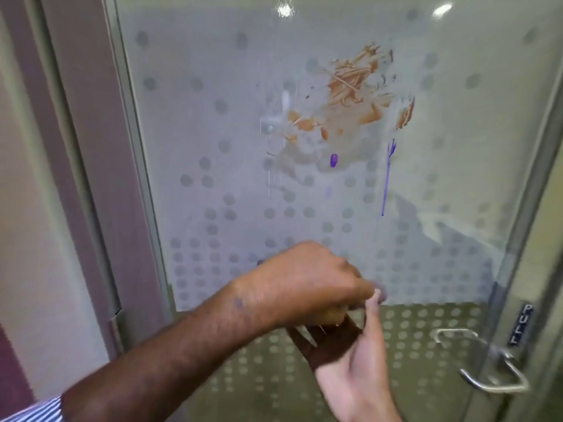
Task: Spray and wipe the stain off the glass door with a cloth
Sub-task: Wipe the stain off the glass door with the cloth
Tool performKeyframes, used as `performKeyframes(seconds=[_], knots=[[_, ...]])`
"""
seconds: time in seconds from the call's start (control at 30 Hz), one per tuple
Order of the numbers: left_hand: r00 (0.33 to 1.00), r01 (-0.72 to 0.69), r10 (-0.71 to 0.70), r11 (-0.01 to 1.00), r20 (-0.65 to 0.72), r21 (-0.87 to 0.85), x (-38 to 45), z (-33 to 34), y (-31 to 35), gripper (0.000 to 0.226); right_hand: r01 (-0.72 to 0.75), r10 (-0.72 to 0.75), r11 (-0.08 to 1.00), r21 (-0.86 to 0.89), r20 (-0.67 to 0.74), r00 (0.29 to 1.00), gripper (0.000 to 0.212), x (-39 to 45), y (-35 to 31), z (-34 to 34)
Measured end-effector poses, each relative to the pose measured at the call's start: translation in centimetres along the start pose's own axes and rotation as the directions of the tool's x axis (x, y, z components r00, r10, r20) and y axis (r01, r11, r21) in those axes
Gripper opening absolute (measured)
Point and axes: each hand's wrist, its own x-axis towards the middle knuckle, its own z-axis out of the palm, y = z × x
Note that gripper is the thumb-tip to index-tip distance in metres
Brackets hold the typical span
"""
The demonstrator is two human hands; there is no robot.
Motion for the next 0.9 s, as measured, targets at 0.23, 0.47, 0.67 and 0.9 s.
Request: performKeyframes(seconds=[0.23, 0.47, 0.67, 0.9], knots=[[0.956, -0.067, 0.059, 0.998, -0.288, -0.02, -2.5, 4.3, 1.6, 0.01, 0.48, -0.473, 0.877, -0.017, -0.21, 0.856, 0.068, 0.5, -1.3, 1.8], [0.661, 0.253, -0.381, 0.924, -0.646, -0.287, -4.9, 6.7, -5.8, 0.031, 0.663, -0.874, 0.471, -0.581, -0.207, 0.44, 0.04, 5.8, -5.0, 2.0], [0.458, 0.706, -0.598, 0.694, -0.657, -0.139, -9.2, 7.7, -13.5, 0.067, 0.484, -0.907, 0.135, -0.865, 0.089, 0.411, 0.103, 15.5, -7.4, -2.5], [0.515, 0.802, -0.576, 0.584, -0.635, 0.121, -11.3, 9.4, -17.3, 0.078, 0.457, -0.937, -0.19, -0.869, 0.299, 0.179, 0.075, 18.5, -7.2, -2.8]])
